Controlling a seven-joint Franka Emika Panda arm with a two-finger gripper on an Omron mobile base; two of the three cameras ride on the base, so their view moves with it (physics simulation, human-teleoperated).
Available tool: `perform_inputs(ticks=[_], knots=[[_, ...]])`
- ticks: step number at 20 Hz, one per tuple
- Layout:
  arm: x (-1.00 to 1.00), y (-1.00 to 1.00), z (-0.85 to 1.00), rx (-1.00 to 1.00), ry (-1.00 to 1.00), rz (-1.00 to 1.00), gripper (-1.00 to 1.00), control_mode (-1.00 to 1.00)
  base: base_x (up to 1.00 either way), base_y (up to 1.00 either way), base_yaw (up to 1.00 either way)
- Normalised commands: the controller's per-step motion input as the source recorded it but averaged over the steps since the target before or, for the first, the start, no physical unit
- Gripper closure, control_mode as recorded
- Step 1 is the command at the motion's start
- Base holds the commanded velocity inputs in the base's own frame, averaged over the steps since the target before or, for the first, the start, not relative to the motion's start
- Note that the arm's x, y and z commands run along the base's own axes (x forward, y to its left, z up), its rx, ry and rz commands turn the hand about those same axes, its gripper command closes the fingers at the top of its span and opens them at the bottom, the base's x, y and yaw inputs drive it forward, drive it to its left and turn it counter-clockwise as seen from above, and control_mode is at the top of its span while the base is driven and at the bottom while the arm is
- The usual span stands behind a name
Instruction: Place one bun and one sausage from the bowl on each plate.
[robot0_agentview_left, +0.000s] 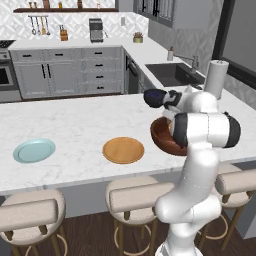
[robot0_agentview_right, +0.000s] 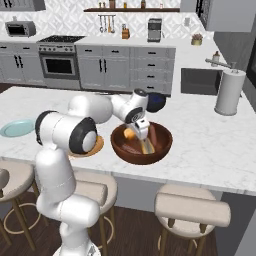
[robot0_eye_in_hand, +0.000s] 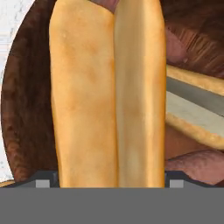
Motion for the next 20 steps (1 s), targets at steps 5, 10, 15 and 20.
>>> perform_inputs(ticks=[5, 10, 15, 20], knots=[[-0.99, 0.49, 0.95, -0.02, -0.27, 0.02, 1.0, -1.0, 0.0, 0.0, 0.0], [-0.14, 1.0, 0.65, -0.03, -0.02, 0.11, 1.0, -1.0, 0.0, 0.0, 0.0], [0.41, 1.0, 0.22, 0.0, 0.24, 0.13, 1.0, -1.0, 0.0, 0.0, 0.0], [0.31, 0.87, -0.22, 0.0, 0.29, 0.16, 1.0, -1.0, 0.0, 0.0, 0.0]])
